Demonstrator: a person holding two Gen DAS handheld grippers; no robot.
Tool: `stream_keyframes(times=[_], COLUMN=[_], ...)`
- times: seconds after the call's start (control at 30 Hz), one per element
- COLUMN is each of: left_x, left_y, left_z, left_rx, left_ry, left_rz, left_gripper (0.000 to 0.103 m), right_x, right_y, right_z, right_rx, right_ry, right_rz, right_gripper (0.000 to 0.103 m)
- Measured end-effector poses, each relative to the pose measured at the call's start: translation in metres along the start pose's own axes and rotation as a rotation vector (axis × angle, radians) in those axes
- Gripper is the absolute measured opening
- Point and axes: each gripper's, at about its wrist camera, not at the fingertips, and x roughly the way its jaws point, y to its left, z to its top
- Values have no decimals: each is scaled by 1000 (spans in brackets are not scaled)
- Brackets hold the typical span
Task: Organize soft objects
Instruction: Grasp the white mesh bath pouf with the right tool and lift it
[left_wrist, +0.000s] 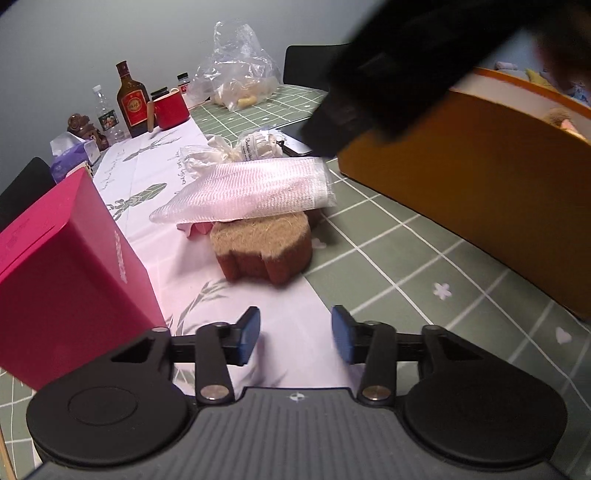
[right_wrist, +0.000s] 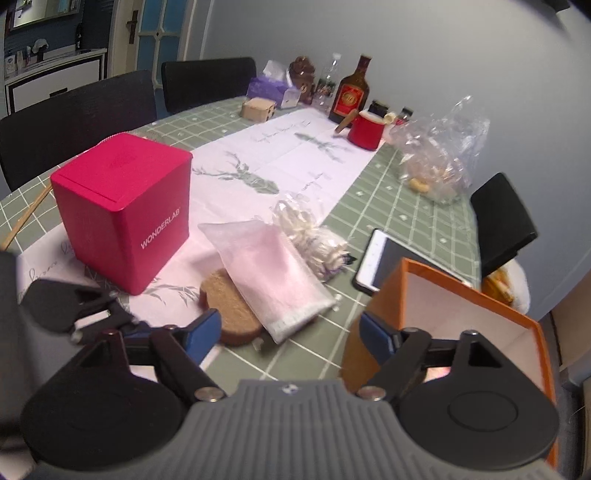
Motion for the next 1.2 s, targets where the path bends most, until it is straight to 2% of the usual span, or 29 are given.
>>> stream_keyframes(times=[0.27, 0.37, 0.43, 0.47, 0.53, 0.63, 0.87, 1.07, 1.2], left_x=[-24, -27, -26, -27, -27, -28, -27, -23, -24], left_y=[25, 34, 37, 38, 38, 34, 25, 18, 15], left_z=[-16, -19, -19, -19, -18, -15, -9, -6, -4], left_rx=[-25, -29, -31, -32, -29, -19, -3, 27, 80], left_ry=[14, 12, 11, 10, 5, -6, -26, -50, -66], left_rz=[-45, -48, -51, -54, -62, -72, -79, -46, -29], left_gripper=[56, 58, 58, 58, 58, 60, 65, 71, 71], right_x=[73, 89, 97, 100, 102, 104, 86, 40, 12], right_y=[3, -2, -3, -3, -3, -4, -7, -18, -21], right_z=[28, 34, 35, 35, 33, 30, 23, 15, -7], right_rx=[57, 97, 114, 113, 106, 99, 115, 181, 219], right_ry=[92, 105, 126, 140, 155, 165, 150, 112, 129], right_rz=[91, 109, 126, 133, 137, 141, 164, 136, 186], right_gripper=[81, 72, 49, 42, 19, 0, 0, 0, 0])
